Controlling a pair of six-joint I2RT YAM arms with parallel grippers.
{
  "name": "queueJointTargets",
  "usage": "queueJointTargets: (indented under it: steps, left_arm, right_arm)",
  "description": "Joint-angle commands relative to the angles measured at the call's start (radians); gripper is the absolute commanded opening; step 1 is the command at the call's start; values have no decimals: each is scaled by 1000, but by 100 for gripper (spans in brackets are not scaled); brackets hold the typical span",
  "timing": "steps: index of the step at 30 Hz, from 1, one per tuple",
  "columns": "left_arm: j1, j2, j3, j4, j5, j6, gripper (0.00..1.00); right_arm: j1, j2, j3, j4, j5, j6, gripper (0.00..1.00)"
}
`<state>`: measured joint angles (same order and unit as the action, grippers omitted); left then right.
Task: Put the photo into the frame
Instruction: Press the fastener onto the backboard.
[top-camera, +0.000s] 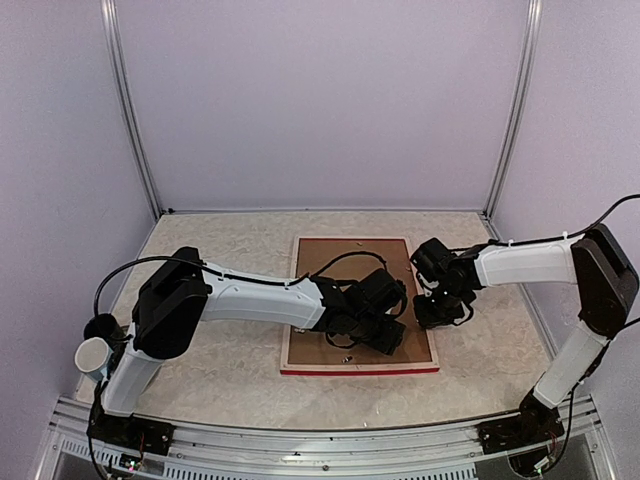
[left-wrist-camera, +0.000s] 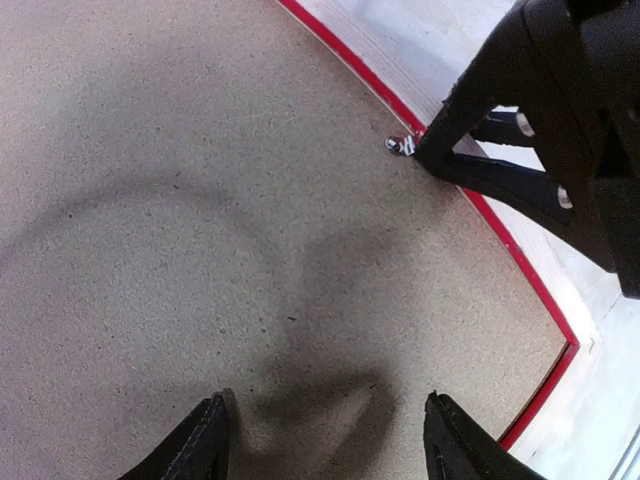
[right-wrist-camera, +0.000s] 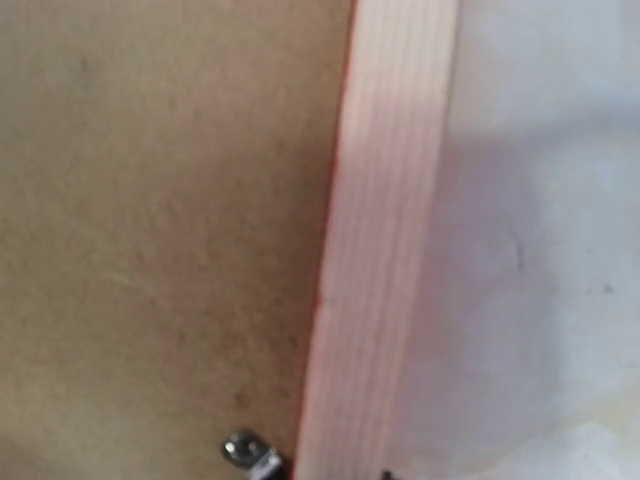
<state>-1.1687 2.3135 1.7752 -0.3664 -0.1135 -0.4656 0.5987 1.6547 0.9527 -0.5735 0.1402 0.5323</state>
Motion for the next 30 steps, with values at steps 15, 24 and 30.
queueJointTargets:
  steps: [15, 24, 30]
  left_arm:
    - [-5, -8, -8, 2, -2, -1, 66]
    - [-6, -11, -17, 3, -1, -4, 66]
    - [-8, -2, -13, 6, 6, -5, 66]
  right_arm:
    - [-46, -4, 135, -90, -19, -83, 54]
    - [-74, 43, 68, -47, -74, -135, 55]
    - [-74, 70, 46, -23, -106, -157, 51]
